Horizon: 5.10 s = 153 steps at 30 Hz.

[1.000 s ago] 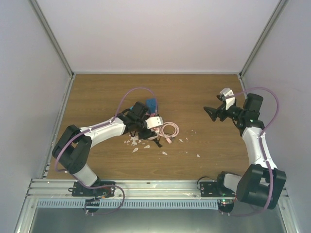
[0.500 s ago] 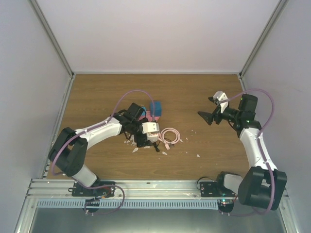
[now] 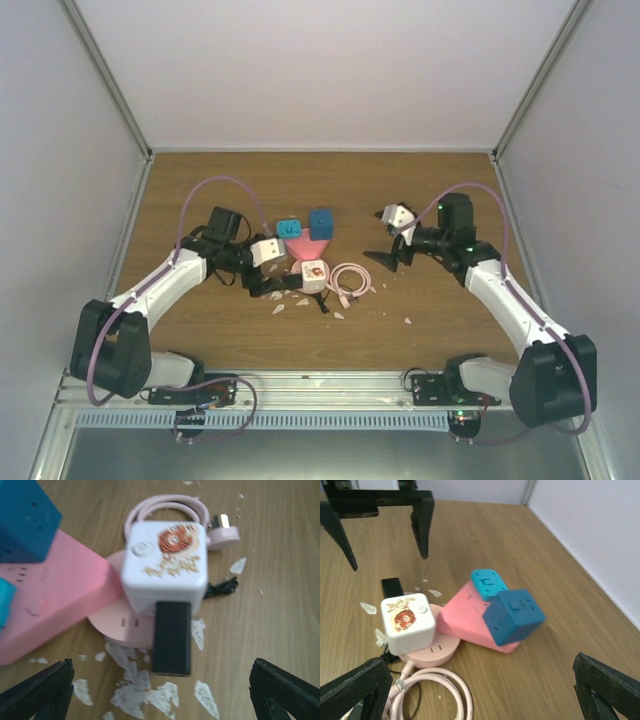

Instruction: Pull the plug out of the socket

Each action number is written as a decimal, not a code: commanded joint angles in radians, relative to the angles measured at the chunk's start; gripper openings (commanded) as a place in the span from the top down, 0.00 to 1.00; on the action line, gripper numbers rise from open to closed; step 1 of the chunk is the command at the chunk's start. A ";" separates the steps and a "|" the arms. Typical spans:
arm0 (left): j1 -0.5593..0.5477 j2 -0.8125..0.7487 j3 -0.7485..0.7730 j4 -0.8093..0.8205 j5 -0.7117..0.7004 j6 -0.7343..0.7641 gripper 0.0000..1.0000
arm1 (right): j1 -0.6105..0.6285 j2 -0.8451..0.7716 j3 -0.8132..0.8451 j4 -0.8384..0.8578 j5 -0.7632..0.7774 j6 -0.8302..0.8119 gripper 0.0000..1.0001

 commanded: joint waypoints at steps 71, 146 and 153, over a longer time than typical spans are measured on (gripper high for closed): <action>-0.086 0.132 -0.182 0.413 0.080 0.035 0.69 | 0.412 0.578 0.295 -0.279 0.179 -0.200 0.84; -0.056 0.105 -0.007 0.015 0.019 0.205 0.86 | 0.368 0.754 0.359 -0.379 0.364 -0.159 1.00; 0.087 0.141 0.036 -0.018 0.029 0.263 0.87 | 0.367 0.754 0.358 -0.380 0.367 -0.160 1.00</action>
